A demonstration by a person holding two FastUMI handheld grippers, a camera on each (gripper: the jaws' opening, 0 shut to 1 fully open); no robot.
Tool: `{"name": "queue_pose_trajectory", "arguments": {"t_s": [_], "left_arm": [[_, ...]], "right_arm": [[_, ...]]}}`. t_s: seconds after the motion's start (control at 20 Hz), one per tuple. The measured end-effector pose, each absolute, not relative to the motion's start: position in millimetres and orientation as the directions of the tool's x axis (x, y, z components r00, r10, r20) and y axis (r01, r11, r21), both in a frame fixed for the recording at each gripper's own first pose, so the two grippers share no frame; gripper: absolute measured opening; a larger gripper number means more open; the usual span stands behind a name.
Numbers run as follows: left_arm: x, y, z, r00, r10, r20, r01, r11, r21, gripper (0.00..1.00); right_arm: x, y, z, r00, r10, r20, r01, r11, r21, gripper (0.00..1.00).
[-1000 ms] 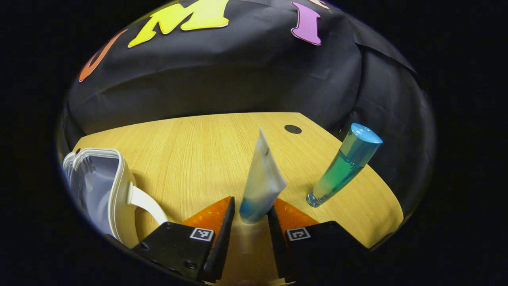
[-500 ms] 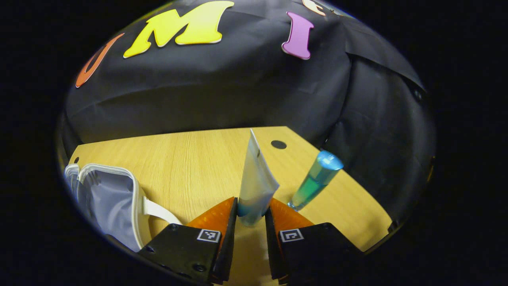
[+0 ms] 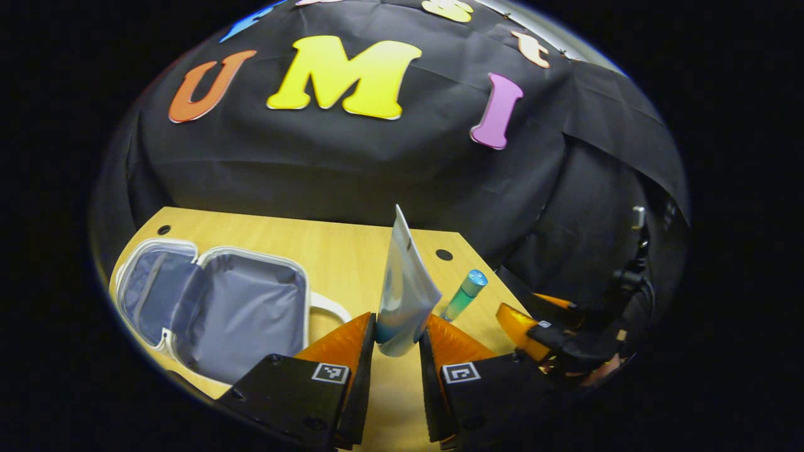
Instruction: First open the suitcase, pack the skin care products into it, and then close the suitcase.
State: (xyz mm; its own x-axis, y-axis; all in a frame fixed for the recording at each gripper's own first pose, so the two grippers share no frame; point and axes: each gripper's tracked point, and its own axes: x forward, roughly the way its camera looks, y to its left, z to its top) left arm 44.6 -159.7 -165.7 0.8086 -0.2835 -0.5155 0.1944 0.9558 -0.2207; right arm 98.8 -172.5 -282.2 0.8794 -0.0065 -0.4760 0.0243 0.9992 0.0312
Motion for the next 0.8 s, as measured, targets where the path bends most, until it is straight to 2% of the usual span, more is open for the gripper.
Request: {"name": "queue_pose_trajectory", "arguments": {"t_s": [0.2,0.35,0.5,0.75,0.8], "left_arm": [[33.1,-118.9,-141.8,0.851,-0.205,-0.483,0.125,0.973,-0.193,0.40],[25.4,-99.1,-126.9,0.876,-0.169,-0.452,0.078,0.974,-0.213,0.40],[11.1,-80.3,-117.8,0.887,-0.119,-0.446,0.026,0.977,-0.210,0.40],[-1.9,-52.2,-110.2,0.894,-0.042,-0.446,-0.045,0.982,-0.183,0.40],[-4.3,-50.2,-111.1,0.892,-0.037,-0.450,-0.048,0.983,-0.176,0.40]], "right_arm": [[133.6,-159.4,-311.2,0.864,0.046,-0.502,-0.025,0.998,0.049,0.80],[142.2,-150.2,-339.5,0.818,0.080,-0.570,-0.071,0.997,0.038,0.80],[152.1,-143.8,-349.1,0.807,0.094,-0.582,-0.124,0.992,-0.012,0.80],[164.0,-140.9,-363.2,0.788,0.093,-0.609,-0.101,0.995,0.021,0.80],[164.7,-143.4,-366.6,0.785,0.088,-0.614,-0.090,0.996,0.028,0.74]]}}
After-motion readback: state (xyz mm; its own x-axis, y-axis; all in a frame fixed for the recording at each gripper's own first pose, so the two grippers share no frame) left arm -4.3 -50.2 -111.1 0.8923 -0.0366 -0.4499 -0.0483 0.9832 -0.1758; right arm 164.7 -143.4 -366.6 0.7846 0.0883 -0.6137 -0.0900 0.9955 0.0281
